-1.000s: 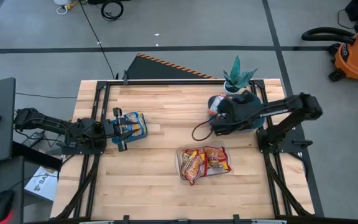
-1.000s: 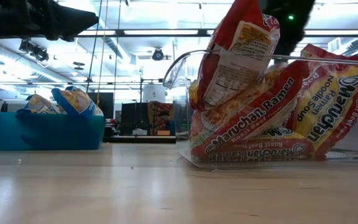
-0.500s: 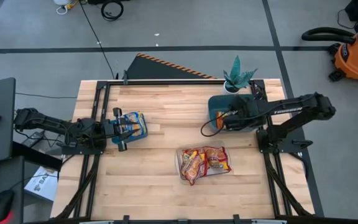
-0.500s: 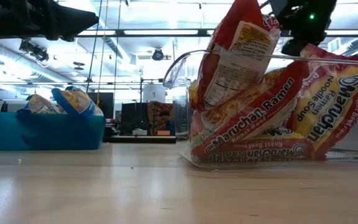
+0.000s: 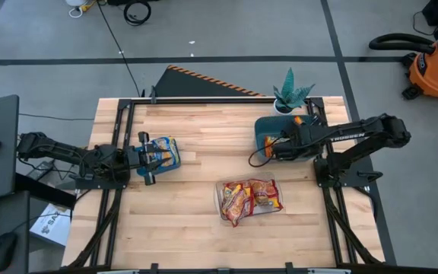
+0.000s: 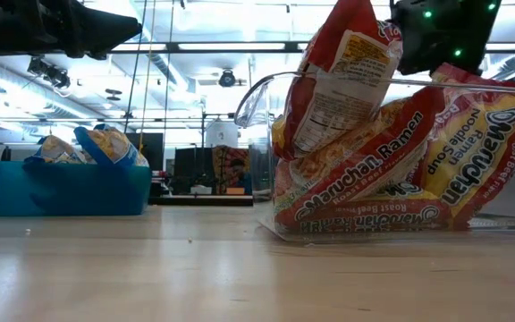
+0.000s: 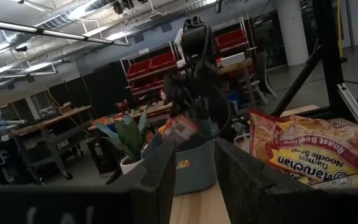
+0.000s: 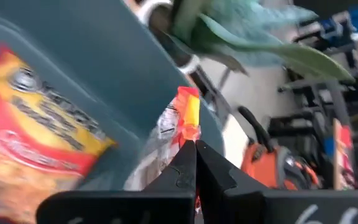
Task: Sort Maruchan noodles
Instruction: Put the orange noodle pack into the green bin, then return to Home Position
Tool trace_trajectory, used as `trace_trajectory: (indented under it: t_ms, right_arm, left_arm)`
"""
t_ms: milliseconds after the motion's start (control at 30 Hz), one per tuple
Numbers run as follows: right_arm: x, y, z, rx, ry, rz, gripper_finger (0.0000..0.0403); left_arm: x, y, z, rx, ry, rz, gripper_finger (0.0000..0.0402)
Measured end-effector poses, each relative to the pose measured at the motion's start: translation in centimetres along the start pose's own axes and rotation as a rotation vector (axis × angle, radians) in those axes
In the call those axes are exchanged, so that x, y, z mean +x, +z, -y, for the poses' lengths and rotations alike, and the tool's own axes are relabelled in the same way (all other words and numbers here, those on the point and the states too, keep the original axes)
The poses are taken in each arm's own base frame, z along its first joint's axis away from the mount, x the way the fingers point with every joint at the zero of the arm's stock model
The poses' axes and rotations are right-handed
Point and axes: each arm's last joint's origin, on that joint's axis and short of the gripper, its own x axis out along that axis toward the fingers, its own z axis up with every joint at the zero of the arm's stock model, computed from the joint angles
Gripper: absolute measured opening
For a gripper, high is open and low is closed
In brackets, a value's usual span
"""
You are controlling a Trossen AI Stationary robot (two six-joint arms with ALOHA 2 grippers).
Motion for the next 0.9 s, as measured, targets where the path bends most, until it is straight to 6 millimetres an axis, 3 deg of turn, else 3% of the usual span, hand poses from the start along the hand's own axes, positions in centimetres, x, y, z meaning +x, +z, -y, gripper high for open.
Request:
trace_trajectory:
  t_ms: [500, 700, 900]
  right_arm:
    - [0.1, 2.7, -3.9, -0.074, 0.411, 0.126, 0.0026]
    - [-0.4, 3.7, -4.6, -0.059, 0.570, 0.177, 0.0056]
    - [-0.8, 3.9, -4.3, -0.034, 0.596, 0.215, 0.0102]
  left_arm:
    - [0.0, 0.0, 0.0, 0.000, 0.000, 0.000, 0.0117]
    - [0.0, 0.0, 0.0, 0.000, 0.000, 0.000, 0.0117]
    - [0.0, 0.0, 0.0, 0.000, 0.000, -0.001, 0.0117]
